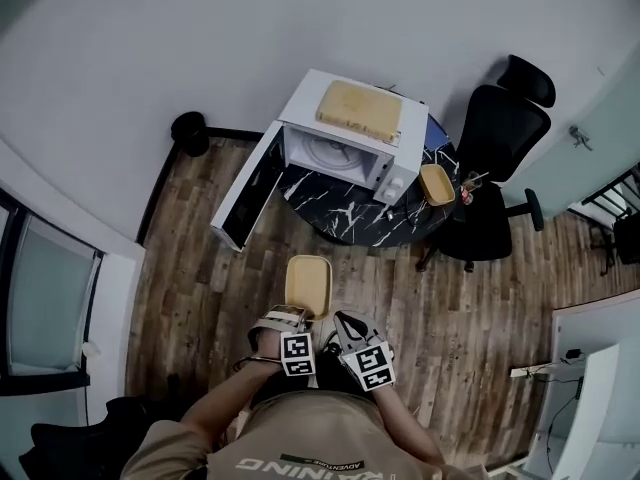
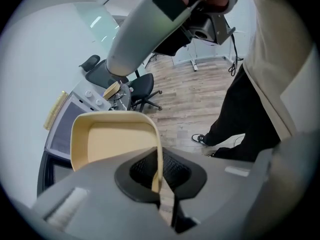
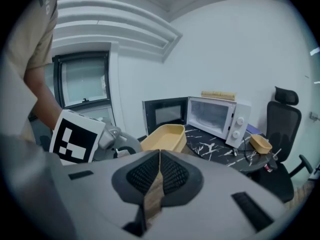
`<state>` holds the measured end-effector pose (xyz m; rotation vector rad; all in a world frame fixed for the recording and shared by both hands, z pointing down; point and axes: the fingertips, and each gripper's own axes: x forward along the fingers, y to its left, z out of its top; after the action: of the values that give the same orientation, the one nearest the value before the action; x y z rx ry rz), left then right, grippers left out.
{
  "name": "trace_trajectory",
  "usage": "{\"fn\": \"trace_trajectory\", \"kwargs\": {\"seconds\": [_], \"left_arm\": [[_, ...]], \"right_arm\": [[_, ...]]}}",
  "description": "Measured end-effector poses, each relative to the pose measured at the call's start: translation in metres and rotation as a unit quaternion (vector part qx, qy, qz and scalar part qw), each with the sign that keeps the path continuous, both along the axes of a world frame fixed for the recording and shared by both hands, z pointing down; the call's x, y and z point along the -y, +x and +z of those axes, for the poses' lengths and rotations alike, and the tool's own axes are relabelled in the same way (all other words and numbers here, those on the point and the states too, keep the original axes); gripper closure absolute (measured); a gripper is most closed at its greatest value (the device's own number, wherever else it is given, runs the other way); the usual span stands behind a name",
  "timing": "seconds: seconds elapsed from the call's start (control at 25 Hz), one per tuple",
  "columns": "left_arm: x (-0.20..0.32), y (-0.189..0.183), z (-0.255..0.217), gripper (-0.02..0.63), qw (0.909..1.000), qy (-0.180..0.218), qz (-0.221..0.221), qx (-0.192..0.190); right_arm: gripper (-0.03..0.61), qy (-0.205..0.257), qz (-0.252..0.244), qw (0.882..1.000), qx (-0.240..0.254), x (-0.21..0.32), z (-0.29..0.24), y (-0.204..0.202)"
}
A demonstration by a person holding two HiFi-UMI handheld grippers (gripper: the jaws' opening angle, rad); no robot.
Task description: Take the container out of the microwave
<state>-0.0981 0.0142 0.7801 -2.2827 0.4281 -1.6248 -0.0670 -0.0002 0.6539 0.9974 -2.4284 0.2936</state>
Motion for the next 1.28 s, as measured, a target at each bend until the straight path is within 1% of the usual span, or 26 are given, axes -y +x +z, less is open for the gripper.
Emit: {"fn": "trace_trajectory", "kwargs": {"seconds": [0.16, 0.24, 0.36, 0.56, 0.68, 0.8, 0.88, 1.08, 1.28], "left_arm": [[-0.008, 0.01, 0.009, 0.601, 0.9997, -0.004, 0.024, -0.001], [-0.011, 0.013, 0.009, 0.601, 0.9997, -0.006, 0.025, 0.002], [-0.006, 0.012, -0.002, 0.601, 0.9997, -0.001, 0.02, 0.01], [0.013, 0.024, -0.042, 0.601, 0.9993, 0.035, 0.013, 0.008], [0.017, 0.029, -0.048, 0.601, 0.9989, 0.044, 0.006, 0.014], [0.013, 0.026, -0.042, 0.601, 0.9988, 0.04, 0.005, 0.028], [0.006, 0.028, -0.038, 0.601, 0.9991, 0.031, 0.0, 0.03], [-0.008, 0.045, -0.031, 0.601, 0.9992, 0.021, 0.005, 0.033], [-0.002, 0.054, -0.043, 0.601, 0.9992, 0.024, 0.007, 0.029]], "right_arm": [[0.569, 0.002, 0.027, 1.0, -0.007, -0.006, 0.003, 0.013], [0.569, 0.007, 0.038, 0.999, -0.01, -0.008, 0.005, 0.021], [0.569, 0.03, 0.047, 0.998, 0.004, 0.001, -0.01, 0.021], [0.571, 0.049, 0.048, 0.997, 0.022, 0.011, -0.027, 0.033], [0.571, 0.057, 0.048, 0.997, 0.032, 0.015, -0.039, 0.039], [0.57, 0.063, 0.037, 0.996, 0.057, 0.015, -0.047, 0.038], [0.569, 0.066, 0.027, 0.995, 0.066, 0.011, -0.049, 0.038], [0.57, 0.059, 0.016, 0.997, 0.056, 0.002, -0.042, 0.051], [0.571, 0.06, 0.021, 0.997, 0.053, 0.005, -0.049, 0.061]]}}
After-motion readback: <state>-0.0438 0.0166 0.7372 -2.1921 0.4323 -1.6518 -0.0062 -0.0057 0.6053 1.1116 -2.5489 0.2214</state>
